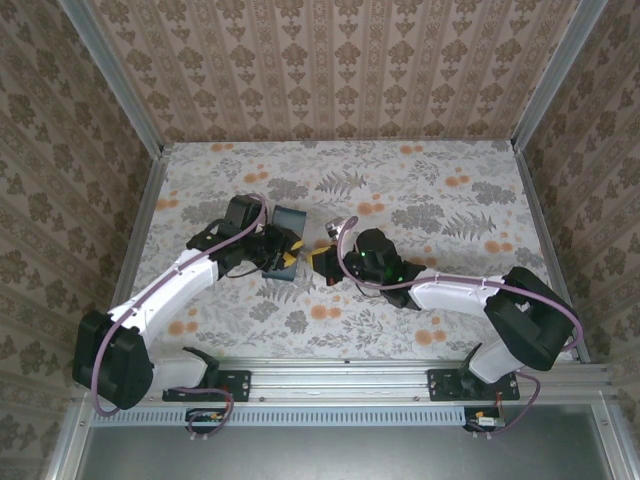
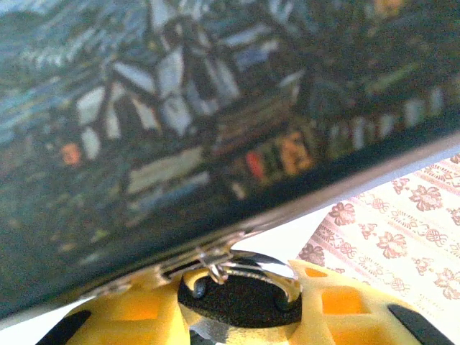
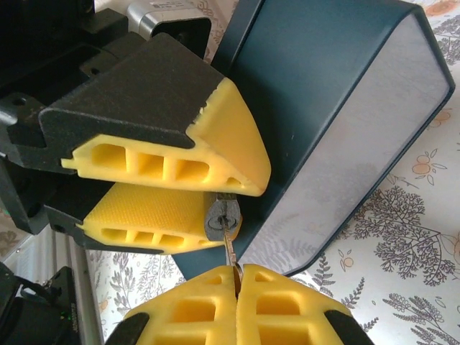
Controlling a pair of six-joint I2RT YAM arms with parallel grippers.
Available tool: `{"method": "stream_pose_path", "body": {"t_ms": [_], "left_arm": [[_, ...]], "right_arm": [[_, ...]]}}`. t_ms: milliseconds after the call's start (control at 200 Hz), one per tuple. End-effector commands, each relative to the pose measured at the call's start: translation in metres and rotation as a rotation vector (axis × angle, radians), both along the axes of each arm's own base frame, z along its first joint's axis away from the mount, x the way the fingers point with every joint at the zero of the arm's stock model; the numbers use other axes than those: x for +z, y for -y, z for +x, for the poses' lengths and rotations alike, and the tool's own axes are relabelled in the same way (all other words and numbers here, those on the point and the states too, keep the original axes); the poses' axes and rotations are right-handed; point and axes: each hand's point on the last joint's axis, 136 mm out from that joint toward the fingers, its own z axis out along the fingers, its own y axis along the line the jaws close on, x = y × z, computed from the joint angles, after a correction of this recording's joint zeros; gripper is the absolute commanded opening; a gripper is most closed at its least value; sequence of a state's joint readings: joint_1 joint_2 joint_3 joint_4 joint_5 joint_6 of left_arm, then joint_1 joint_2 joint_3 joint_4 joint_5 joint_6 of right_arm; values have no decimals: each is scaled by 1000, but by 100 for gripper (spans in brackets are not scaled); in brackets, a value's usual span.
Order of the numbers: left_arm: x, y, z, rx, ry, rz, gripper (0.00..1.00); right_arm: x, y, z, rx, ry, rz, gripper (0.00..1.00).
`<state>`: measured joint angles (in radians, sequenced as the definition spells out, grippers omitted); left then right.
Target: Unlock a padlock with a key
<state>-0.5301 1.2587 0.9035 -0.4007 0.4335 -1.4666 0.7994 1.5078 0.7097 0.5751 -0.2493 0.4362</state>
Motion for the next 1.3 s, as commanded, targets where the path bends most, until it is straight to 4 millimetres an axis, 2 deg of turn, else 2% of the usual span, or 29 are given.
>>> {"method": "stream_pose_path", "body": {"t_ms": [0,220,445,575,660,790,900,1015,1090,1205,1295], "left_arm": [[3,7,-6,-12,-18,-16,10],[7,19,-8,-49,-10,-37,9],[6,36,-13,-82,-16,-76,9],[10,33,-12,-70,-7,-78,9],[10,19,-8,-42,2,-54,9],[10,-7,-4,12,14,-16,8],[11,-15,-4,29,23,-13,8],[11,-15,-3,26,24,-10,8],[11,-15,-2,25,28,-13,8],[13,-14,-1,24,33,-16,8],[15,-14,-1,25,37,-17,8]], "right_arm": [[51,-22,2,31,126,106,0],[60,-37,4,67,108,163,0],[86,-55,5,131,100,277,0],[96,-58,0,164,95,306,0],[91,-52,-4,160,84,282,12],[66,-34,-6,123,45,193,27],[51,-18,-5,96,-9,170,37],[46,-6,-4,64,-28,165,42],[42,-4,-1,41,-45,144,43],[37,-10,-1,68,-64,138,28],[30,-15,-1,83,-87,135,23]]}}
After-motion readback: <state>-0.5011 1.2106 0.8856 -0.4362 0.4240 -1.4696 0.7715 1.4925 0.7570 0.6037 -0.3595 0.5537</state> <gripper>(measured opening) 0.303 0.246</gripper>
